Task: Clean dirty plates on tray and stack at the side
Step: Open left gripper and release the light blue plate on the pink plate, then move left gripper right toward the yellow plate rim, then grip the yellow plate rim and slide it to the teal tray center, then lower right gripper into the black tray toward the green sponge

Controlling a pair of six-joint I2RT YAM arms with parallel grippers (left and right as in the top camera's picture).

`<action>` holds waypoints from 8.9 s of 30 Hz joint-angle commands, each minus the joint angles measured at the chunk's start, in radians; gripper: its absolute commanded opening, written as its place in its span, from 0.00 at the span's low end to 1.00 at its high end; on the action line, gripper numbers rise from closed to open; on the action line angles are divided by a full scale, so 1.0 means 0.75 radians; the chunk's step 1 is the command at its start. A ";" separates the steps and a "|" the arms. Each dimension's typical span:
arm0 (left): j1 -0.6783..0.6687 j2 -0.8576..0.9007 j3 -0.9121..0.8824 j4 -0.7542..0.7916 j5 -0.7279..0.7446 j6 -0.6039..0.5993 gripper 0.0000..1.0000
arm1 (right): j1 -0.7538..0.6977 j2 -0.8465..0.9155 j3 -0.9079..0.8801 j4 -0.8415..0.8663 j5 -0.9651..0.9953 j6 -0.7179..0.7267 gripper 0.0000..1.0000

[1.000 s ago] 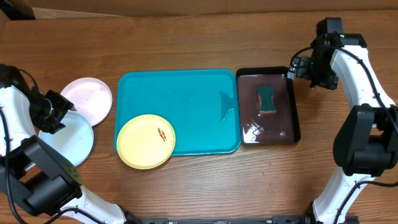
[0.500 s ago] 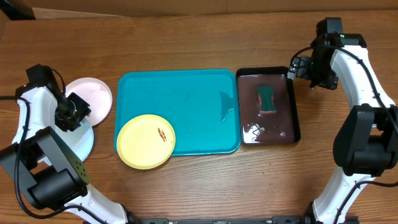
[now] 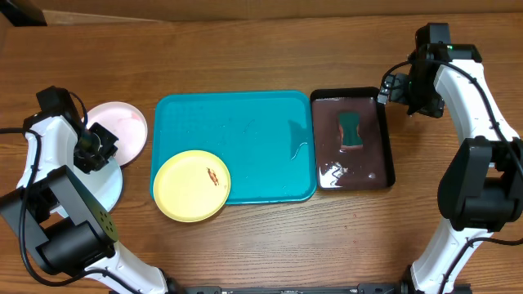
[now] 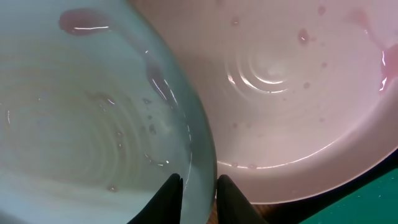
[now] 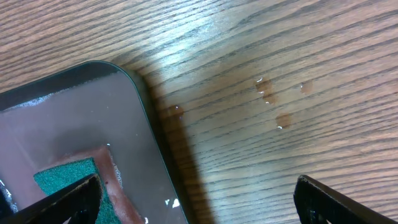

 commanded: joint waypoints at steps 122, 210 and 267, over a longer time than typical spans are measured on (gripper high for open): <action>-0.351 -0.685 -0.728 -0.162 -0.116 -0.082 0.38 | -0.001 -0.019 0.012 0.012 0.013 0.005 1.00; -0.710 -0.527 -0.717 0.520 0.377 -0.209 0.49 | -0.001 -0.019 0.012 0.012 0.013 0.005 1.00; -0.710 -0.523 -0.712 0.467 0.277 -0.196 0.13 | 0.377 -0.065 -0.105 -0.103 0.002 0.001 0.64</action>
